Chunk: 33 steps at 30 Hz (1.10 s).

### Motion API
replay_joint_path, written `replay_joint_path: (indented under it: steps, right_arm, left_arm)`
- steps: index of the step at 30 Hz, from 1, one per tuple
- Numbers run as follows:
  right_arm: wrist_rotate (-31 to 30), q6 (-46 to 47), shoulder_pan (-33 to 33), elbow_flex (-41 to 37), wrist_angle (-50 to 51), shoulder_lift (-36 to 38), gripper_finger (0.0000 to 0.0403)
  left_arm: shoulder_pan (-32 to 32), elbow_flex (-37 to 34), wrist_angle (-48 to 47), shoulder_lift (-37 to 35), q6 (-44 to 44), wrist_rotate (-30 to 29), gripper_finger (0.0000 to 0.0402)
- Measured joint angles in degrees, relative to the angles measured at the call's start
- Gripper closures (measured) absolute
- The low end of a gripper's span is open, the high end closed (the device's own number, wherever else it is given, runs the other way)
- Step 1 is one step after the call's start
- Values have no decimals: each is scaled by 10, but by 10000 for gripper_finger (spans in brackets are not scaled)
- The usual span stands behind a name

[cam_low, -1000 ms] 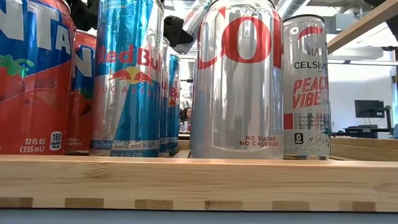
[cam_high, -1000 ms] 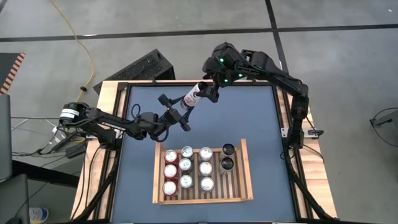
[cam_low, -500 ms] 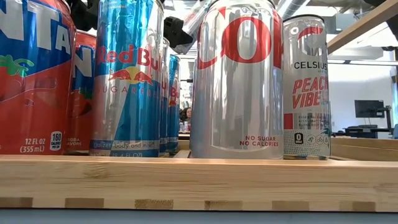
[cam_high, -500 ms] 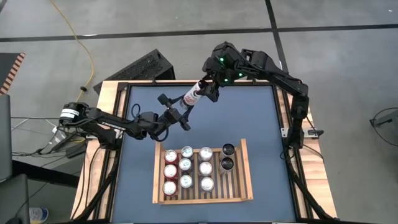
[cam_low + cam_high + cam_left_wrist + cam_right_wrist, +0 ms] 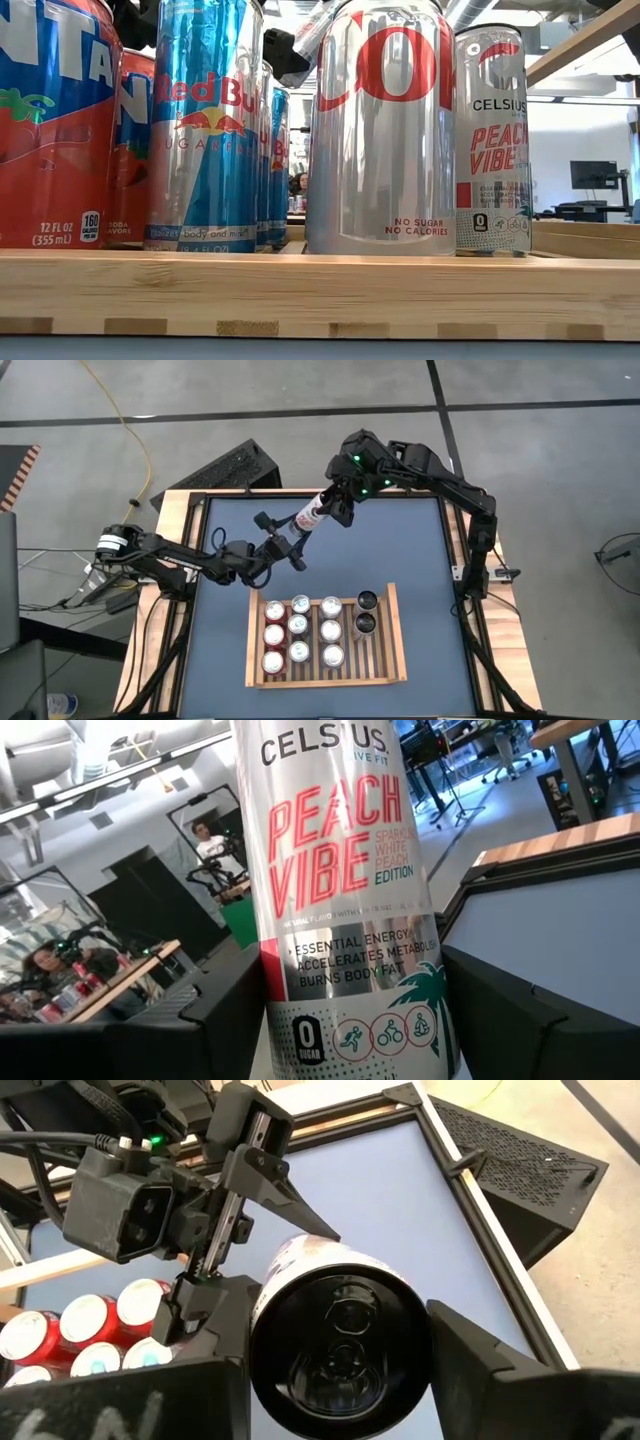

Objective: Place canned beverage on shelf
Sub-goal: Put the white-pink soda can on the shelf aligned with the other white-pink soda can

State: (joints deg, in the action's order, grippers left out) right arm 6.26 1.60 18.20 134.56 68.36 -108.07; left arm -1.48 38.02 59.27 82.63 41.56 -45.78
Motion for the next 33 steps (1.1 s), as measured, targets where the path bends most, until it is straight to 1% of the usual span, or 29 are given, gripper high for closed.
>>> replay_joint_path:
  steps: [6, 11, 14, 18, 21, 24, 26, 28, 31, 33]
  right_arm:
    - [-6, -15, -8, 0, 8, 1, 227]
    - [-3, -31, -9, 4, 29, 2, 227]
    - [-14, -39, -12, 3, 43, 2, 227]
    - [-38, -59, -20, 0, 58, 0, 227]
    - [-59, -66, -23, 1, 48, 0, 227]
    - [-64, -59, -25, 3, 81, 1, 227]
    - [-65, -59, -27, 3, 107, 1, 227]
    - [-83, -60, -35, 3, 137, 1, 227]
    - [-145, -62, -63, 3, 186, 1, 227]
    - [-167, -61, -85, 3, 204, 6, 227]
  left_arm:
    - [-2, 0, 0, 0, 31, -6, 148]
    - [-16, 0, 0, 0, 70, -12, 122]
    - [-24, 0, -8, -3, 79, -21, 106]
    - [-28, 1, -23, -14, 75, -11, 99]
    - [-28, 1, -44, -18, 68, -5, 100]
    - [-28, 1, -58, -29, 57, -13, 100]
    - [-30, 1, -84, -40, 40, -23, 100]
    - [-36, 1, -124, -57, 22, -25, 100]
    - [-50, 1, -176, -95, 1, -26, 100]
    - [-60, 1, -217, -124, -13, -38, 100]
